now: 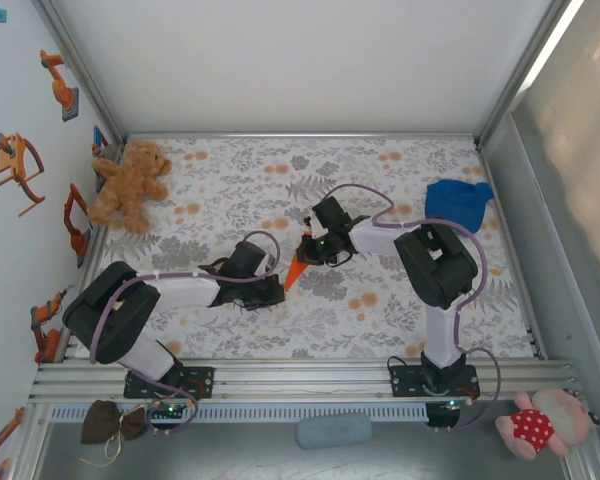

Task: Fold a paper plane with a square sheet of paper (pick it up from the middle)
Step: Fold the wing for the fifth time at the center of the table.

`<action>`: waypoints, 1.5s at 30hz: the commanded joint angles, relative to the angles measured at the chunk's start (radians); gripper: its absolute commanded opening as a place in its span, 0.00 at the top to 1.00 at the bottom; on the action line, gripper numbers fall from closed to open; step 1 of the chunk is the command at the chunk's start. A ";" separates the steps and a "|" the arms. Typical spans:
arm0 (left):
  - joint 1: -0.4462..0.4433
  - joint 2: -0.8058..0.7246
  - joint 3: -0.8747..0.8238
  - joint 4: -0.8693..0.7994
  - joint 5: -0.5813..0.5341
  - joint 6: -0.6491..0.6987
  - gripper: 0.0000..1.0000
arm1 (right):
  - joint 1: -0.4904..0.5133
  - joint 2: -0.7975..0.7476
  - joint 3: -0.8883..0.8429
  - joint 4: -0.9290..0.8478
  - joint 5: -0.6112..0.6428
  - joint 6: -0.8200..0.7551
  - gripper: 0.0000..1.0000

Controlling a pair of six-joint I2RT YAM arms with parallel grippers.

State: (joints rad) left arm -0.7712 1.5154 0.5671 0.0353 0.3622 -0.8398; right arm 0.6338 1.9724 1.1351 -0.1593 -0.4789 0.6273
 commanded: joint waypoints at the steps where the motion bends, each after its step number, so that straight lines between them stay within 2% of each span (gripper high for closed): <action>1: -0.008 -0.085 0.014 -0.186 -0.057 -0.003 0.96 | -0.003 0.066 -0.049 -0.116 0.088 -0.015 1.00; 4: -0.009 -0.143 0.079 -0.195 -0.090 0.025 0.95 | -0.002 0.046 -0.052 -0.097 0.062 -0.006 1.00; 7: -0.006 -0.132 0.143 -0.174 -0.114 0.045 0.95 | 0.000 0.027 -0.067 -0.046 0.011 0.013 1.00; 18: 0.024 0.157 0.298 -0.045 -0.071 0.008 0.98 | 0.001 -0.008 -0.061 -0.004 -0.023 0.027 1.00; 30: 0.039 0.242 0.243 -0.094 -0.107 -0.062 0.99 | -0.009 -0.055 -0.023 0.009 -0.020 0.009 1.00; 35: 0.039 0.254 0.234 -0.107 -0.105 -0.078 1.00 | -0.027 -0.086 -0.020 0.007 0.030 -0.029 1.00; 45: 0.038 0.264 0.233 -0.116 -0.100 -0.084 1.00 | -0.070 -0.051 -0.036 0.015 0.072 -0.052 1.00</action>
State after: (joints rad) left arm -0.7319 1.7355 0.8295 -0.0132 0.2779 -0.9070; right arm 0.5728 1.9182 1.1061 -0.1303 -0.4442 0.5999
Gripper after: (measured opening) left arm 0.065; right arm 0.050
